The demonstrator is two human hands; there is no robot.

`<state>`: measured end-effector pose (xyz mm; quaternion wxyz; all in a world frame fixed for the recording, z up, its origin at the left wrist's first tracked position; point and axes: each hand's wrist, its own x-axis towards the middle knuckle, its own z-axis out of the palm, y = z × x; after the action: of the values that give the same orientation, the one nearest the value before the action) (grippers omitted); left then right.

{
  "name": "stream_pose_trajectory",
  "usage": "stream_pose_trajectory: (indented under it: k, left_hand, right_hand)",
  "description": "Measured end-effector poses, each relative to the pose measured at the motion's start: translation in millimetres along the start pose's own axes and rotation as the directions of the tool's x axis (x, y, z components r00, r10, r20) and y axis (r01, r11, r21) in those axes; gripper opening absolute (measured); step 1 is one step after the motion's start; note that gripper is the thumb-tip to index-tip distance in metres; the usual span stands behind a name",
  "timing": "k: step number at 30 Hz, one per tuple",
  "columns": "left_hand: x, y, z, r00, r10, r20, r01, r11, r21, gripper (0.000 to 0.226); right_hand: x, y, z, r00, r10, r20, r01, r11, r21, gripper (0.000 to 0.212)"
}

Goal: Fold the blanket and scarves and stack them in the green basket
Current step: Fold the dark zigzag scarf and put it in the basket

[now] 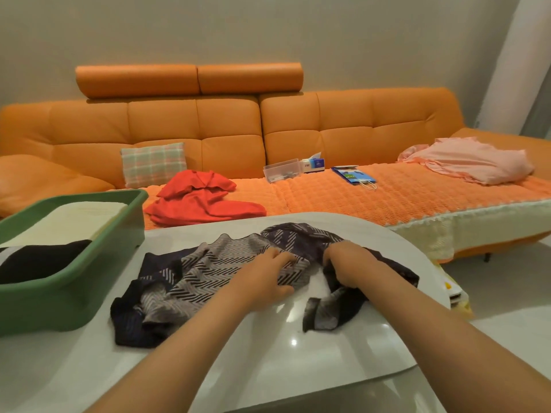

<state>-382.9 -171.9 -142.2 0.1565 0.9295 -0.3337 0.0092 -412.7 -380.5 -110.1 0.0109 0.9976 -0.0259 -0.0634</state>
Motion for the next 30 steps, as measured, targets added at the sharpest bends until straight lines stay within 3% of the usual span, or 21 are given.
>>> stream_pose_trajectory:
  k: [2,4,5,6,9,14,17,19,21,22,24,26,30]
  left_hand:
    - [8.3,-3.9,5.8,0.999,-0.036,-0.023,0.035,0.999,-0.035,0.052]
    - [11.4,-10.0,5.0,0.993,-0.075,-0.087,0.068,0.995,-0.076,0.051]
    - [11.2,-12.9,2.8,0.99,-0.087,-0.114,0.077,0.993,-0.087,0.05]
    - [10.5,-16.4,0.8,0.988,-0.086,-0.131,0.075,0.993,-0.09,0.048]
    - [3.7,-23.0,-3.4,0.995,-0.023,-0.095,0.018,0.998,-0.052,0.038]
    - [0.2,-23.8,-8.1,0.997,0.014,-0.076,-0.019,0.998,-0.065,0.019]
    - [-3.8,-23.4,-8.8,0.985,0.035,-0.169,-0.054,0.993,-0.109,0.017]
    - [-9.8,-25.3,-9.0,0.968,0.042,-0.246,-0.069,0.992,-0.104,0.015]
    - [-16.2,-28.9,-11.2,0.948,0.043,-0.315,-0.074,0.993,-0.087,0.016]
    - [-19.1,-30.4,-13.0,0.94,0.054,-0.337,-0.083,0.994,-0.073,0.016]
    - [-22.6,-31.8,-15.6,0.948,0.077,-0.31,-0.1,0.993,-0.061,0.014]
    - [-21.9,-29.5,-17.2,0.97,0.08,-0.228,-0.099,0.993,-0.07,0.011]
    - [-2.7,-14.2,-16.0,0.981,0.025,-0.194,-0.051,0.99,-0.132,0.016]
  right_hand:
    - [2.5,11.9,-1.9,0.985,0.014,-0.174,-0.036,0.991,-0.126,0.027]
    - [7.1,28.4,-2.0,0.903,-0.021,-0.429,-0.071,0.978,-0.198,0.023]
    - [10.3,36.8,-1.4,0.877,-0.014,-0.481,-0.082,0.981,-0.177,0.025]
    - [13.9,43.2,-0.5,0.89,0.008,-0.456,-0.08,0.987,-0.139,0.033]
    - [22.2,45.2,6.4,0.991,0.036,-0.133,-0.039,0.999,-0.026,0.056]
    - [40.0,15.7,18.6,0.928,-0.208,-0.31,0.225,0.974,0.019,0.077]
    - [48.6,-9.2,18.4,0.912,-0.327,-0.247,0.329,0.944,-0.036,0.053]
    - [47.3,-15.5,11.2,0.95,-0.196,-0.242,0.249,0.944,0.215,0.045]
    - [46.2,-11.5,-3.4,0.949,0.015,-0.315,0.165,0.828,0.536,0.037]
    - [45.9,-6.4,-11.8,0.917,0.121,-0.38,0.149,0.78,0.608,0.031]
    - [46.0,6.6,-27.4,0.793,0.301,-0.53,0.086,0.805,0.587,0.023]
    - [46.3,17.7,-34.8,0.696,0.37,-0.615,-0.011,0.862,0.506,0.026]
    - [53.4,28.3,-23.9,0.682,0.364,-0.634,-0.232,0.93,0.284,0.042]
